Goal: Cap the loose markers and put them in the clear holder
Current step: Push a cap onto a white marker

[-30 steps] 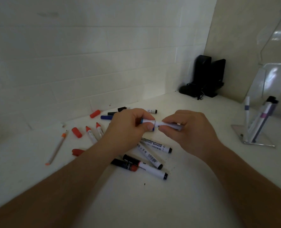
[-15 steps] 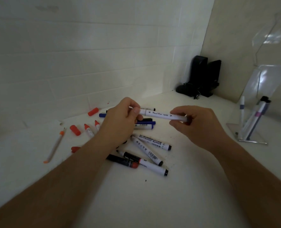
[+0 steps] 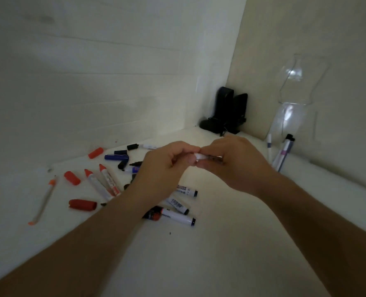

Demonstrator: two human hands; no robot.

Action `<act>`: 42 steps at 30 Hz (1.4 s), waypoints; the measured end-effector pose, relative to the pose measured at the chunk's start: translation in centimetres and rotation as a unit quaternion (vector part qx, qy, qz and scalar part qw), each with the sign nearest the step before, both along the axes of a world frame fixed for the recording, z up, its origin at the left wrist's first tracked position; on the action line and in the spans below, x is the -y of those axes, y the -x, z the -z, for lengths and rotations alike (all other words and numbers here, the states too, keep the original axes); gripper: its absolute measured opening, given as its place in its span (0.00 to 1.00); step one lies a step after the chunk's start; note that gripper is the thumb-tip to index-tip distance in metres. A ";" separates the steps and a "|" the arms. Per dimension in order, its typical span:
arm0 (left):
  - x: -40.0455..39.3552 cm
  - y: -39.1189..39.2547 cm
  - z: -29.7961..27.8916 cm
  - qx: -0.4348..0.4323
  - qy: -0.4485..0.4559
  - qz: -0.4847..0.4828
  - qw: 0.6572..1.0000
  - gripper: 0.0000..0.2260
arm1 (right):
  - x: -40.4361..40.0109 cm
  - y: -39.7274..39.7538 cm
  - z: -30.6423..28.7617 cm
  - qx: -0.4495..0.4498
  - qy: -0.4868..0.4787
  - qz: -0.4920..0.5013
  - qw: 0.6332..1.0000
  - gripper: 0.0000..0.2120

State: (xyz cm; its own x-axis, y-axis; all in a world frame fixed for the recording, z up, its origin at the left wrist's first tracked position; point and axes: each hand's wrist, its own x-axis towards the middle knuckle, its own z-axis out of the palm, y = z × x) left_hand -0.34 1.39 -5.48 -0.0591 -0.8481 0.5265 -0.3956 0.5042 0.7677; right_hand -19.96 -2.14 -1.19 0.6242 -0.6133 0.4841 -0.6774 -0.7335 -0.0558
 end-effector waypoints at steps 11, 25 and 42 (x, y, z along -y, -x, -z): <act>-1.4 2.8 1.4 0.227 0.073 0.057 0.970 0.14 | 0.0 13.3 -7.0 0.411 0.058 0.240 0.878 0.10; -0.8 1.4 1.5 0.225 0.049 0.003 0.973 0.11 | 4.6 14.5 -1.6 0.083 -0.018 0.423 0.902 0.14; 0.1 -7.9 -1.9 0.276 -0.164 -0.173 0.931 0.14 | -0.3 -3.9 2.8 0.032 -0.202 0.043 0.978 0.06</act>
